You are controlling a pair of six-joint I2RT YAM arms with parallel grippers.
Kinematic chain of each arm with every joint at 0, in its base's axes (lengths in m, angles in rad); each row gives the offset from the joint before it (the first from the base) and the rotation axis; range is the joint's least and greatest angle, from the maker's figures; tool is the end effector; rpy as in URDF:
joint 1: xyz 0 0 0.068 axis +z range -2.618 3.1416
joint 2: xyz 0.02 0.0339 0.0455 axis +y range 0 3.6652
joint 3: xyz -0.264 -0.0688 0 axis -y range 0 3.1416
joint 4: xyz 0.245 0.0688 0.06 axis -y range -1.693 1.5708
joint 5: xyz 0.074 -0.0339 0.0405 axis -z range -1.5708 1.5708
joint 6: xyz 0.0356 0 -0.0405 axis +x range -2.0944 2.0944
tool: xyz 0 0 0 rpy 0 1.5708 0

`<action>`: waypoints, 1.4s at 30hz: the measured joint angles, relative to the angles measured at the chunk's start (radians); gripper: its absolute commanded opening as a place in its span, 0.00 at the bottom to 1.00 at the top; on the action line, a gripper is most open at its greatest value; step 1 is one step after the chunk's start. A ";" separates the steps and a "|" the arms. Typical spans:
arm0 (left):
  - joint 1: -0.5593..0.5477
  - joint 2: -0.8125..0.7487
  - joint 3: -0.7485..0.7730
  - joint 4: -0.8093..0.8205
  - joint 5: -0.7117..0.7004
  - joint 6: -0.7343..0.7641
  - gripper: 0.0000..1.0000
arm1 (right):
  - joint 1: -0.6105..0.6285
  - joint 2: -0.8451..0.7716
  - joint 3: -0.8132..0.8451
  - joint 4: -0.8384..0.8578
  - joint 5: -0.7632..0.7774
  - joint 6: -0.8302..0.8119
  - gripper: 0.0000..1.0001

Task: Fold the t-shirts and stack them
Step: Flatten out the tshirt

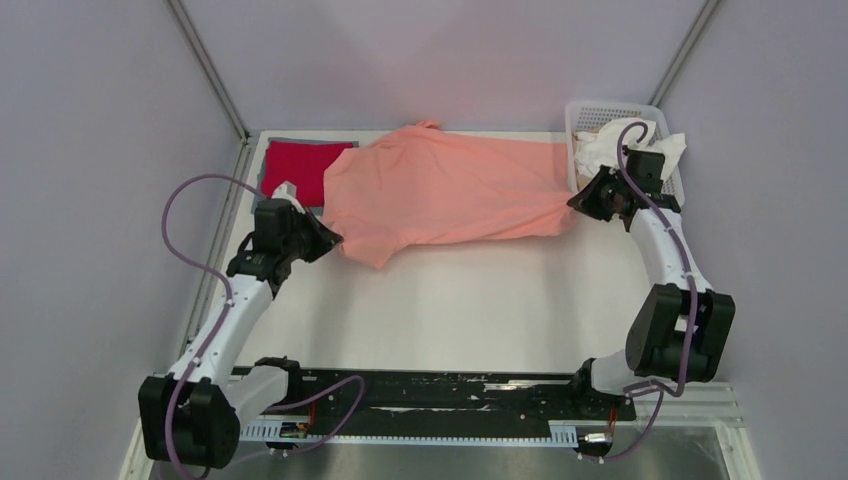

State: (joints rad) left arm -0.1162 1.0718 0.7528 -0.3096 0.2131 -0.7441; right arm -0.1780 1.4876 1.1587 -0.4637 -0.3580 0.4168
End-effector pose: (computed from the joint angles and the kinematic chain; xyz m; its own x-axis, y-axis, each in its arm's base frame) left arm 0.2307 -0.0345 0.2615 -0.6215 -0.5939 -0.5108 -0.1872 0.7458 -0.6393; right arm 0.3217 -0.0452 0.2778 -0.6718 0.5061 -0.5409 0.2140 0.8317 0.5124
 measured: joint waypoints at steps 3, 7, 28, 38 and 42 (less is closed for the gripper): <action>-0.002 -0.101 -0.006 -0.080 -0.023 -0.009 0.00 | 0.000 -0.048 0.000 -0.067 0.036 -0.011 0.00; -0.008 -0.249 -0.008 -0.174 -0.043 -0.011 0.00 | 0.000 -0.123 -0.016 -0.119 0.094 -0.010 0.04; -0.048 -0.372 -0.269 -0.609 0.062 -0.067 0.84 | 0.000 -0.314 -0.315 -0.424 0.491 0.042 0.59; -0.061 -0.407 -0.209 -0.587 0.047 -0.080 1.00 | 0.054 -0.288 -0.266 -0.520 0.720 0.141 1.00; -0.079 -0.366 -0.154 -0.453 0.056 -0.076 1.00 | 0.077 -0.420 -0.266 -0.423 0.632 0.090 1.00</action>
State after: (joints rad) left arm -0.1951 0.7059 0.5991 -0.7624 0.2695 -0.8204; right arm -0.1005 1.0672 0.8928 -0.8867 0.2745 0.5072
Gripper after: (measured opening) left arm 1.000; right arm 0.998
